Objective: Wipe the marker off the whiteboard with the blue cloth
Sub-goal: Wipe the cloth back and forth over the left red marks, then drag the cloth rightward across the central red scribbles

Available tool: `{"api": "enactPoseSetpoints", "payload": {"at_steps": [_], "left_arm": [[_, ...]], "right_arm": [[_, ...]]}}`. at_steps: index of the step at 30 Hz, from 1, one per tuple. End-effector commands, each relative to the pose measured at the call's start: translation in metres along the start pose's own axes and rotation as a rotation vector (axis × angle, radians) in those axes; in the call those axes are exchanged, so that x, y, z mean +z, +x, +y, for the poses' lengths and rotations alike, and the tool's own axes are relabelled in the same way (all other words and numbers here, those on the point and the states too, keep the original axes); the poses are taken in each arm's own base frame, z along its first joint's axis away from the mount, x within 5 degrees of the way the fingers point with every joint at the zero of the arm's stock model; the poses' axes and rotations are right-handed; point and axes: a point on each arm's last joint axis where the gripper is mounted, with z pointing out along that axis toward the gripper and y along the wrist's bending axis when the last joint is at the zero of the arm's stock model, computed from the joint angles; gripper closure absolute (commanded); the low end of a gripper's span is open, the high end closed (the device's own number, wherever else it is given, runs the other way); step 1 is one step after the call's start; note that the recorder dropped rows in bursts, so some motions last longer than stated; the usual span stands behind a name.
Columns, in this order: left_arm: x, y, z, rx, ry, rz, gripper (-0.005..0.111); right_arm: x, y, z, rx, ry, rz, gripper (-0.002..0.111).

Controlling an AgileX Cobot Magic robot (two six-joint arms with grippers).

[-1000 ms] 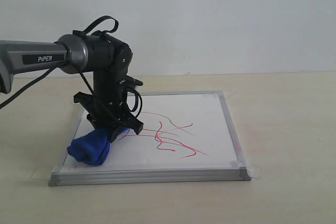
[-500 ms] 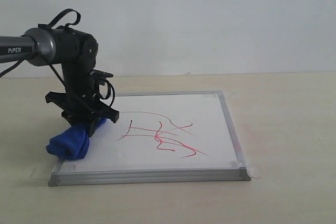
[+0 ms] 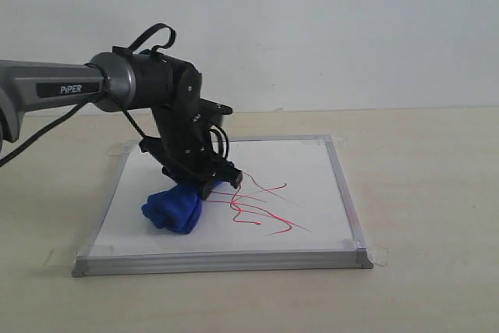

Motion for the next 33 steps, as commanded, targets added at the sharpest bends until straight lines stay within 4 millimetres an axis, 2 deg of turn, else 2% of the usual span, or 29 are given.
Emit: {"api": "enactPoseSetpoints", "payload": {"at_steps": [1, 4, 7, 10, 14, 19, 22, 24, 26, 30, 33], "left_arm": [[0.023, 0.004, -0.051, -0.004, 0.126, -0.008, 0.103], [0.025, 0.003, -0.056, 0.029, 0.105, -0.026, 0.103], [0.025, 0.002, -0.047, 0.099, 0.012, -0.037, 0.103], [0.025, 0.002, -0.026, 0.123, -0.113, -0.018, 0.103], [0.025, 0.007, 0.012, 0.054, -0.236, 0.041, 0.103], [0.027, 0.015, 0.053, -0.075, -0.229, 0.108, 0.103], [0.025, 0.015, 0.058, -0.133, -0.181, 0.102, 0.103], [0.024, 0.013, 0.053, -0.139, -0.159, 0.076, 0.103], [0.024, 0.006, 0.036, -0.130, -0.115, 0.018, 0.103], [0.022, -0.003, -0.025, -0.059, 0.054, -0.069, 0.103], [0.018, -0.003, -0.073, 0.070, 0.194, -0.112, 0.103]], "right_arm": [[0.000, -0.001, 0.000, -0.005, 0.000, -0.013, 0.109], [0.000, -0.001, 0.000, -0.005, 0.000, -0.013, 0.109], [0.000, -0.001, 0.000, -0.005, 0.000, -0.013, 0.109], [0.000, -0.001, 0.000, -0.005, 0.000, -0.013, 0.109], [0.000, -0.001, 0.000, -0.005, 0.000, -0.013, 0.109], [0.000, -0.001, 0.000, -0.005, 0.000, -0.013, 0.109], [0.000, -0.001, 0.000, -0.005, 0.000, -0.013, 0.109], [0.000, -0.001, 0.000, -0.005, 0.000, -0.013, 0.109], [0.000, -0.001, 0.000, -0.005, 0.000, -0.013, 0.109], [0.000, -0.001, 0.000, -0.005, 0.000, -0.013, 0.109], [0.000, -0.001, 0.000, -0.005, 0.000, -0.013, 0.109]]}}
